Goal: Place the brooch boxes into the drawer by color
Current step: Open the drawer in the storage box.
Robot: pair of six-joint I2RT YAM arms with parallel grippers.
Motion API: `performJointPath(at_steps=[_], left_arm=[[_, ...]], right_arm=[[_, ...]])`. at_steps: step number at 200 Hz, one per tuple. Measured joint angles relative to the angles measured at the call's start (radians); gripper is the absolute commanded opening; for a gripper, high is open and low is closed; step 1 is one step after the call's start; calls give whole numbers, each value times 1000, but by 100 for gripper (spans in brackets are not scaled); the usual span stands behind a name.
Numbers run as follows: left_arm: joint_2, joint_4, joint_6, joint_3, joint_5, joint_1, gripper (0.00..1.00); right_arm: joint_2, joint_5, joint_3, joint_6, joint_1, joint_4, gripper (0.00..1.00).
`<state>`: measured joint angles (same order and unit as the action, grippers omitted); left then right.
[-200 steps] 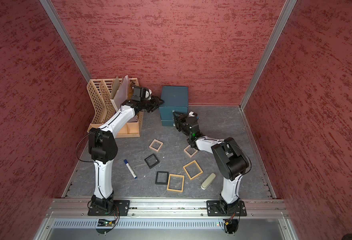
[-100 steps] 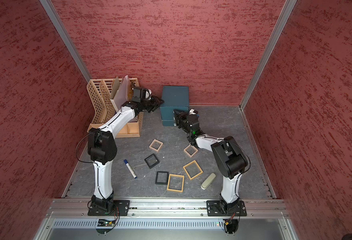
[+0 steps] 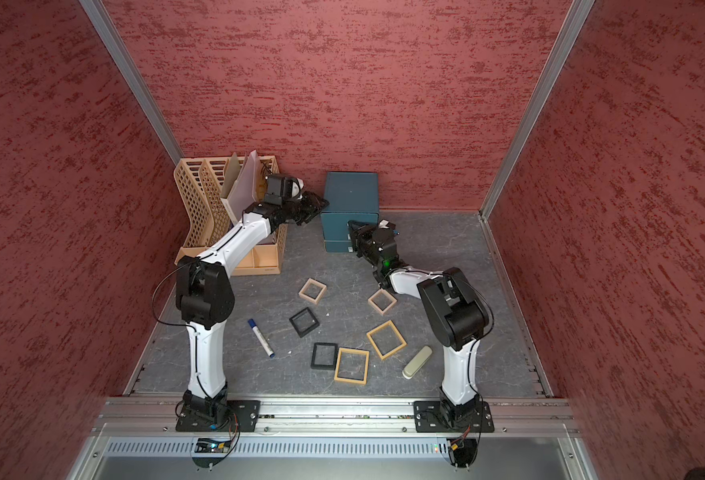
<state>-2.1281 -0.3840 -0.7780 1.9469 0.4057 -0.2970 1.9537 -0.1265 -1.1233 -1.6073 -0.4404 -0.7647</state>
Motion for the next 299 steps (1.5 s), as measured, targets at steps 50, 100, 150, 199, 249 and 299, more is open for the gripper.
performJointPath(at_steps=[50,100,150,199,249,299], left_arm=[[0,-1,0,0,0,0,43],[0,-13,0,8,-9,-1,43],[0,-16,0,10,-12,-3,43],[0,-20,0,11,-12,-3,43],[0,-20,0,11,-15,-6,43],[0,-20,0,11,-16,-6,43]], right_arm=[[18,0,-31,-6,0,0,24],[27,1,-47,-16,1,-2,0],[29,0,-47,-13,3,-2,0],[20,0,-25,-19,3,-18,0],[-22,0,35,-32,-8,-32,0],[-86,-1,113,-34,-29,-32,0]])
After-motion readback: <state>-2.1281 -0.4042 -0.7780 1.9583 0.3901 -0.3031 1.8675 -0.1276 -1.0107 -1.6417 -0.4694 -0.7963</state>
